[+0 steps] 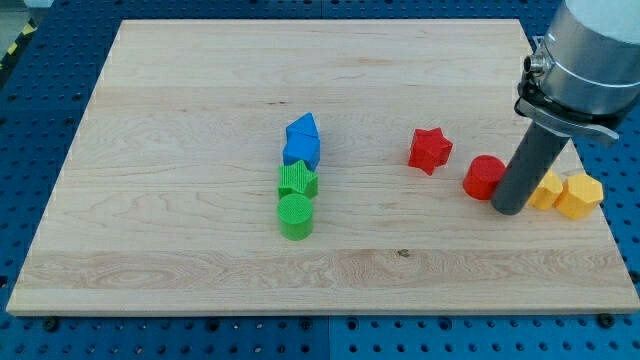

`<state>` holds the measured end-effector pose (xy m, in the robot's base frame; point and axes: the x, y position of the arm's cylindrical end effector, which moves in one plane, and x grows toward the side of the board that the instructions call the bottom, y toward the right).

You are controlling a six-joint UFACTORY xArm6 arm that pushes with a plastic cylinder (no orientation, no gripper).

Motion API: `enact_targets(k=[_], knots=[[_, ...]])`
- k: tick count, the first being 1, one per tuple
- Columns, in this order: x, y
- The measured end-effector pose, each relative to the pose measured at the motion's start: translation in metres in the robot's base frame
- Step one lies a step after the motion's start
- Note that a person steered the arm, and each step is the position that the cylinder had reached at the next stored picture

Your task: Slide red circle on top of red star

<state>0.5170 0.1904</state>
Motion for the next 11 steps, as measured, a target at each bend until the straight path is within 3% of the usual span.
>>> enact_targets(k=[8, 11], knots=[[-0.07, -0.005], [-0.105, -0.052]])
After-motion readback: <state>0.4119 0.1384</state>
